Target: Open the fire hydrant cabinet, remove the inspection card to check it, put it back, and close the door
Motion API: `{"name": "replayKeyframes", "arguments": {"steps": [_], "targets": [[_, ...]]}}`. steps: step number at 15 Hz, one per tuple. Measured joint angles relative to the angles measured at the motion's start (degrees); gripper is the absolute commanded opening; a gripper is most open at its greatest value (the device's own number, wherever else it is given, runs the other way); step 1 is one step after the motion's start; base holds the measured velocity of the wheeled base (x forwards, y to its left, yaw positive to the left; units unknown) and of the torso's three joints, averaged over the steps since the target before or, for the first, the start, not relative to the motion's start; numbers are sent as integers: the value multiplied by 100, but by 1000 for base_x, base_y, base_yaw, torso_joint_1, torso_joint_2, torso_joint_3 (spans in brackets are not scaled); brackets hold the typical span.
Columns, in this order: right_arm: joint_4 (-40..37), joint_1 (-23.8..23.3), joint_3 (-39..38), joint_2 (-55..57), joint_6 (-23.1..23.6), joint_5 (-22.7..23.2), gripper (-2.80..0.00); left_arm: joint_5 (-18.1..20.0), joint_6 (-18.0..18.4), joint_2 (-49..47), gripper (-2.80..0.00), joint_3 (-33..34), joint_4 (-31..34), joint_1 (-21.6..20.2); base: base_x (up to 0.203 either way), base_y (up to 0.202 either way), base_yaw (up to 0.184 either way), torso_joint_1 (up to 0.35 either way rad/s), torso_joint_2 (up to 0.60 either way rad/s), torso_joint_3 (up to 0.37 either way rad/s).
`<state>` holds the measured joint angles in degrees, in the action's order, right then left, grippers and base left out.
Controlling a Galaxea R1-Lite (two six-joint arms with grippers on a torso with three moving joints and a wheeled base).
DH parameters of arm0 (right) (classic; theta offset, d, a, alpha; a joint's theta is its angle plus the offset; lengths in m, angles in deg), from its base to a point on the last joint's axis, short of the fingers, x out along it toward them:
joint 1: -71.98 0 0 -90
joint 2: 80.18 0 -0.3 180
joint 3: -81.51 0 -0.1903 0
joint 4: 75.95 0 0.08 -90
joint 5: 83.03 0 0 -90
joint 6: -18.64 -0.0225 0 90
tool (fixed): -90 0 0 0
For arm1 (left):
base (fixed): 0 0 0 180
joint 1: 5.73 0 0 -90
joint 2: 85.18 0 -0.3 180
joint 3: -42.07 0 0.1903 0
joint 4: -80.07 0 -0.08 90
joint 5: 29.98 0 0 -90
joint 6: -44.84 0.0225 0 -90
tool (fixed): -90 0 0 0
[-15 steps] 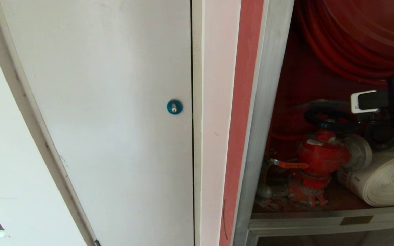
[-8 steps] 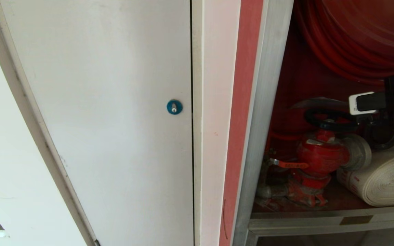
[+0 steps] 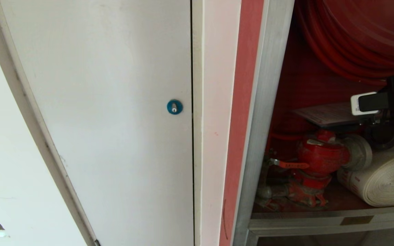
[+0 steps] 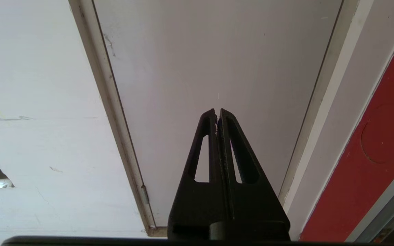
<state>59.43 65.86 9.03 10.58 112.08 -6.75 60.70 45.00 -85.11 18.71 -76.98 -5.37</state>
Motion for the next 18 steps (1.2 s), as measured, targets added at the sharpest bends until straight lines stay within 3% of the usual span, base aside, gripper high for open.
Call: {"name": "replayKeyframes", "arguments": {"steps": [9, 14, 15, 18], "targets": [[-28, 6, -513, -518, 0, 39, 0, -2, 1, 0, -280, 0, 0, 0, 0, 0, 0, 0, 0, 0], [-51, 30, -1265, -1137, -4, 168, 0, 0, 2, 0, -280, 0, 0, 0, 0, 0, 0, 0, 0, 0], [-50, 39, -1410, -1298, -11, 180, -280, 0, 2, 0, -280, 0, 0, 0, 0, 0, 0, 0, 0, 0], [-63, 32, -1831, -1852, -23, 185, -280, 2, 0, 0, -280, 0, -1, 0, 0, 0, 0, 0, 0, 0]]}}
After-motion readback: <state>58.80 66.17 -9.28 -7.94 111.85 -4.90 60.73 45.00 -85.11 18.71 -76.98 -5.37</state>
